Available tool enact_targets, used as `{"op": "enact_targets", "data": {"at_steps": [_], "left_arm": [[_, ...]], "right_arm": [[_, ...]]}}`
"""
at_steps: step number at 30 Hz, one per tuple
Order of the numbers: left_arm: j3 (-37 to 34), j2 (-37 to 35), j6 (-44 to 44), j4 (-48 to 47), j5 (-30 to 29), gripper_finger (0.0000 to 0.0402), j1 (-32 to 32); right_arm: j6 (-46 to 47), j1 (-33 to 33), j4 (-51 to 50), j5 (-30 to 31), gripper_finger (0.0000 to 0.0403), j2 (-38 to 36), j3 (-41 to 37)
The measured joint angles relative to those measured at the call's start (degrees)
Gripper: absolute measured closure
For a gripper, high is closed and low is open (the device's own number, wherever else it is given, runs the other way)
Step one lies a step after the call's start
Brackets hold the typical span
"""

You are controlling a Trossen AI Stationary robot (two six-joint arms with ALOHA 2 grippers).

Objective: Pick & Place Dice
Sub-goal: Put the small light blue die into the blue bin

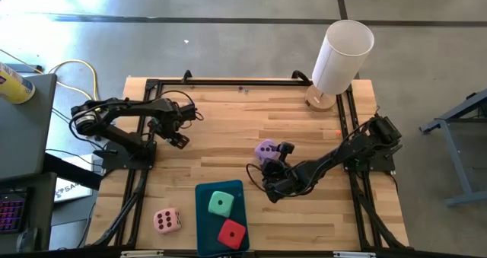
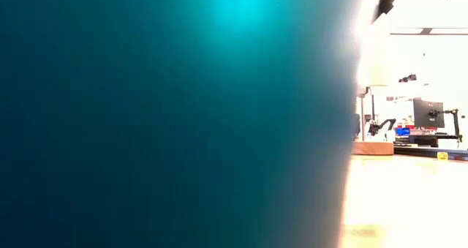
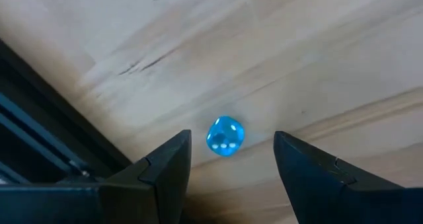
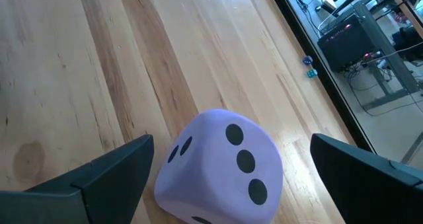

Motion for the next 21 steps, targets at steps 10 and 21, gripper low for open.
{"op": "enact_targets", "data": {"at_steps": [10, 21], "left_arm": [[-0.41, 1.4, 0.04, 0.53, 0.43, 0.0195, 0.0], [-0.5, 1.47, 0.04, 1.02, 0.76, 0.0267, -0.04]], "right_arm": [[-0.39, 0.0, 0.76, -0.03, 0.0004, 0.0, 0.0], [-0.81, 0.0, 1.44, -1.22, 0.0004, 0.0, -0.02]]}}
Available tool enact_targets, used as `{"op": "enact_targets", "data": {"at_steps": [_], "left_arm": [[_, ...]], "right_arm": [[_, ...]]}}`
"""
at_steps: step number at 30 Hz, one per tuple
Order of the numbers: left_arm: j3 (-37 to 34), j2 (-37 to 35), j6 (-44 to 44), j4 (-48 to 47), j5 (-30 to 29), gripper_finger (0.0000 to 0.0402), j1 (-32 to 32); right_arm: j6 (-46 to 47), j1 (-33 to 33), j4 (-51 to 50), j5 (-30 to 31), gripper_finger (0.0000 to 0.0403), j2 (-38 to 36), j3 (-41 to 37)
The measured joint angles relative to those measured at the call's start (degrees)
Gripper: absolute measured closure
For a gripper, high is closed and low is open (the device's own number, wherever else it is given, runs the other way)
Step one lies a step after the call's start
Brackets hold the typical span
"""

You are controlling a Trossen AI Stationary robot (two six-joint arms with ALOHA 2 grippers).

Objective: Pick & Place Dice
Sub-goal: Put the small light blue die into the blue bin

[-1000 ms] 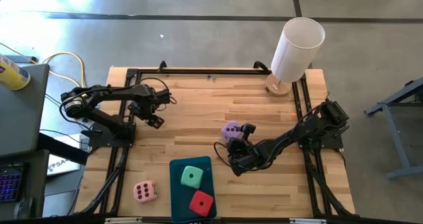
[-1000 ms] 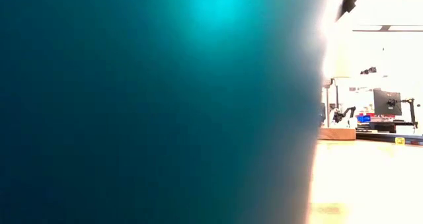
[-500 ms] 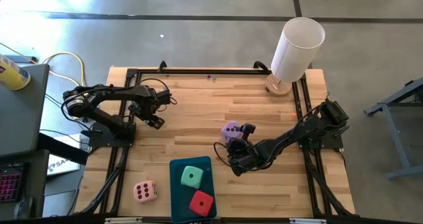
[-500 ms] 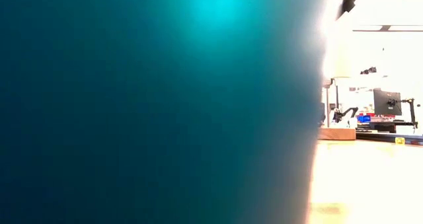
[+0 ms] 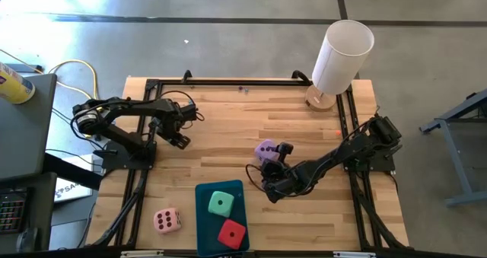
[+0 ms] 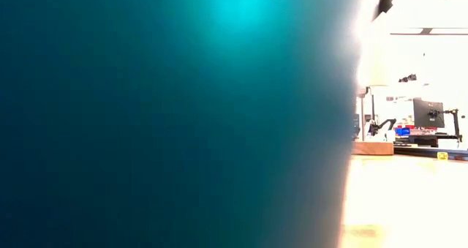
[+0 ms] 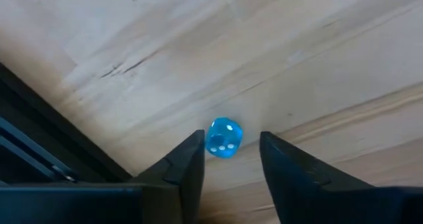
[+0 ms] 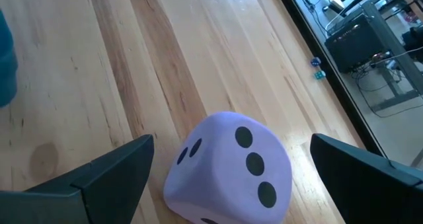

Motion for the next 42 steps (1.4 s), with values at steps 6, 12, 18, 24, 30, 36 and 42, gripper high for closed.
{"op": "enact_targets", "data": {"at_steps": [6, 12, 18, 24, 30, 36, 42], "left_arm": [[0.0, 0.02, 0.0, 0.14, 0.17, 0.0306, 0.0], [-0.04, 0.02, 0.04, 1.04, -0.13, 0.0332, -1.19], [0.17, -0.17, 0.11, 1.53, -2.24, 0.0356, -4.95], [0.22, -1.34, 0.07, 1.83, -4.32, 0.0357, -7.88], [2.13, -4.87, -0.3, 2.95, -4.61, 0.0358, -10.42], [4.79, -11.6, -0.37, 2.5, -4.88, 0.0352, -12.4], [6.36, -20.23, -2.47, 4.06, -4.73, 0.0351, -18.95]], "right_arm": [[0.0, 0.0, 0.08, -0.22, 0.0004, 0.0, 0.0], [-0.02, 0.0, 0.28, -0.24, 0.0004, 0.0, 0.0], [-0.03, 0.0, 0.28, -0.26, 0.0004, 0.0, 0.0], [-0.04, 0.0, 0.47, -0.4, 0.0004, 0.0, 0.0], [-0.04, 0.0, 0.72, -0.89, 0.0004, 0.0, 0.0], [-0.07, 0.0, 1.11, -1.2, 0.0005, 0.0, 0.0], [-0.3, 0.0, 1.13, -1.18, 0.0004, 0.0, 0.0]]}}
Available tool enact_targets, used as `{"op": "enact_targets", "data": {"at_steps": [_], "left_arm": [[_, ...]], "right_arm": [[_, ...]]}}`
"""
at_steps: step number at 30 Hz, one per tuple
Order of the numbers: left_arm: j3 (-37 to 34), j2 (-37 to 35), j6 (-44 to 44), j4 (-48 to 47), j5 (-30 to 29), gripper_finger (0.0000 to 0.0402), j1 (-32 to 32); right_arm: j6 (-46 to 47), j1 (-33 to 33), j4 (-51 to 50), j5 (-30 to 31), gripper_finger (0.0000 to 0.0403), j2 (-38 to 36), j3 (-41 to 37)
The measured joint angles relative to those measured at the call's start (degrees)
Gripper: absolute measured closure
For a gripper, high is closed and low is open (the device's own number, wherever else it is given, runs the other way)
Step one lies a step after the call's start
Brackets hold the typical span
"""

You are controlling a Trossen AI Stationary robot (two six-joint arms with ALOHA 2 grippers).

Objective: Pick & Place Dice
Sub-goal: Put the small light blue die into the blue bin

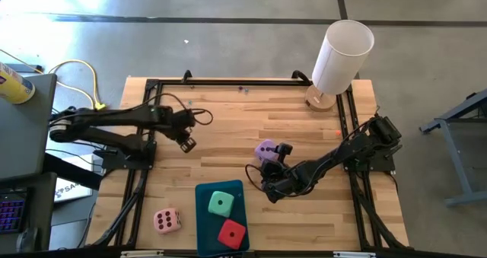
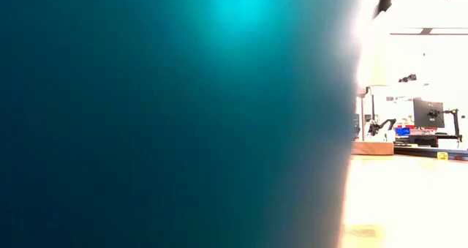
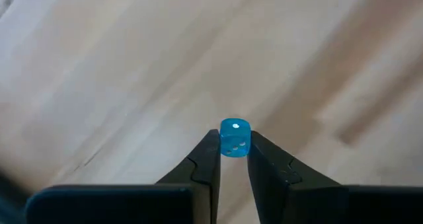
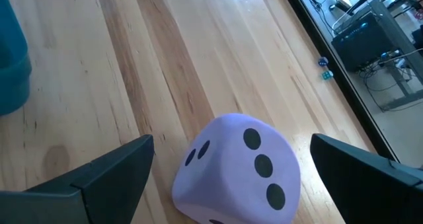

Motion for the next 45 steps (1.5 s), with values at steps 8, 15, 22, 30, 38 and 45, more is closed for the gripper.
{"op": "enact_targets", "data": {"at_steps": [8, 15, 22, 30, 38, 45], "left_arm": [[0.02, -9.07, 0.28, 12.03, 0.48, 0.0351, -19.97], [0.11, -7.88, 3.98, 25.68, -0.08, 0.0351, -37.65], [0.11, -0.68, 2.96, 30.9, -6.0, 0.035, -47.17], [0.13, 9.35, 3.57, 40.85, -4.55, 0.035, -48.3], [0.13, 11.05, 4.79, 41.1, -4.02, 0.035, -48.28], [0.13, 11.05, 3.0, 40.29, -3.99, 0.035, -47.26]], "right_arm": [[-1.21, -0.41, 0.62, 0.02, 0.0004, 0.0, 0.0], [-1.24, -1.16, 0.74, -0.11, 0.0004, 0.0, 0.0], [-1.36, -1.11, 1.31, -0.17, 0.0005, 0.0, 0.0], [-4.16, -1.35, 4.33, -0.16, 0.0004, 0.0, 0.0], [-4.2, -1.49, 4.73, -0.42, 0.0004, 0.0, 0.0], [-4.23, -1.49, 4.77, -0.38, 0.0004, 0.0, 0.0]]}}
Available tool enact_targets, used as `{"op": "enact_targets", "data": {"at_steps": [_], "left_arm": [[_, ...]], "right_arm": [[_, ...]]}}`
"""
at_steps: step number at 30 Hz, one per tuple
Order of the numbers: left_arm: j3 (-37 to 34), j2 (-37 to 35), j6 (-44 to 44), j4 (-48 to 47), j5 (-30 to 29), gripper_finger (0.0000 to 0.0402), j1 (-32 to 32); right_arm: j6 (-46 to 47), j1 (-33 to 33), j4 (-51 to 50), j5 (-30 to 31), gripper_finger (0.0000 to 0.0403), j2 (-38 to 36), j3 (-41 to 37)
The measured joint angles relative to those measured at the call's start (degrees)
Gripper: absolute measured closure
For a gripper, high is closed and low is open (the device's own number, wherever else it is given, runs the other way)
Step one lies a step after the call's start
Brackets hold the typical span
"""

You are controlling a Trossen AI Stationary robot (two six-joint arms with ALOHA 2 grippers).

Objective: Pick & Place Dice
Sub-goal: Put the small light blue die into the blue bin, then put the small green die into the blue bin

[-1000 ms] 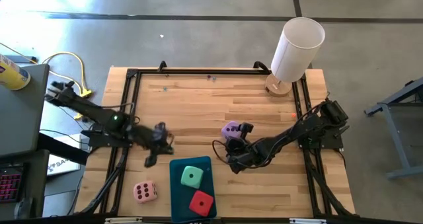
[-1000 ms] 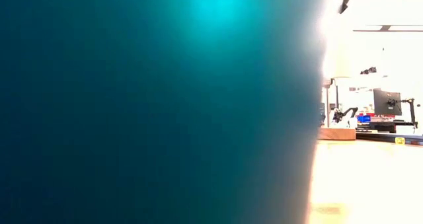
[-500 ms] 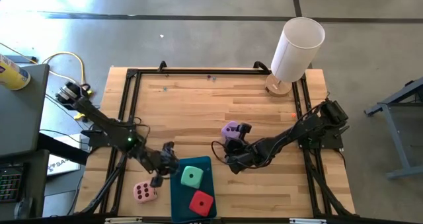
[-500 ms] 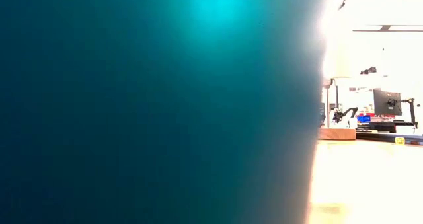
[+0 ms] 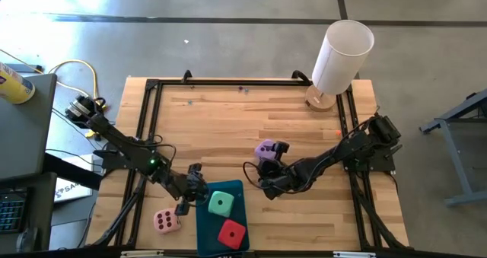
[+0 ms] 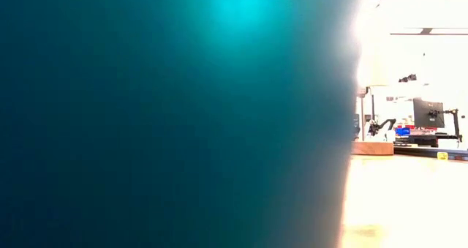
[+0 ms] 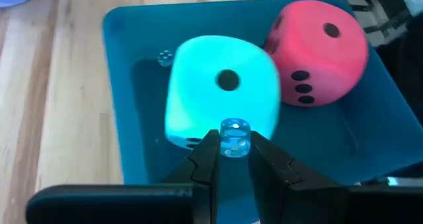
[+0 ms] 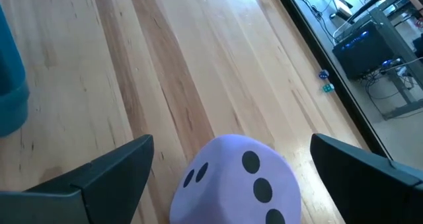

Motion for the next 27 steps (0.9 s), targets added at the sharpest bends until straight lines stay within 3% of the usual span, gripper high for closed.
{"op": "enact_targets", "data": {"at_steps": [27], "left_arm": [[-0.07, 0.17, 0.3, -2.5, -0.67, 0.0311, 0.97]], "right_arm": [[0.0, 0.0, 0.07, -1.79, 0.0005, 0.0, 0.0]]}}
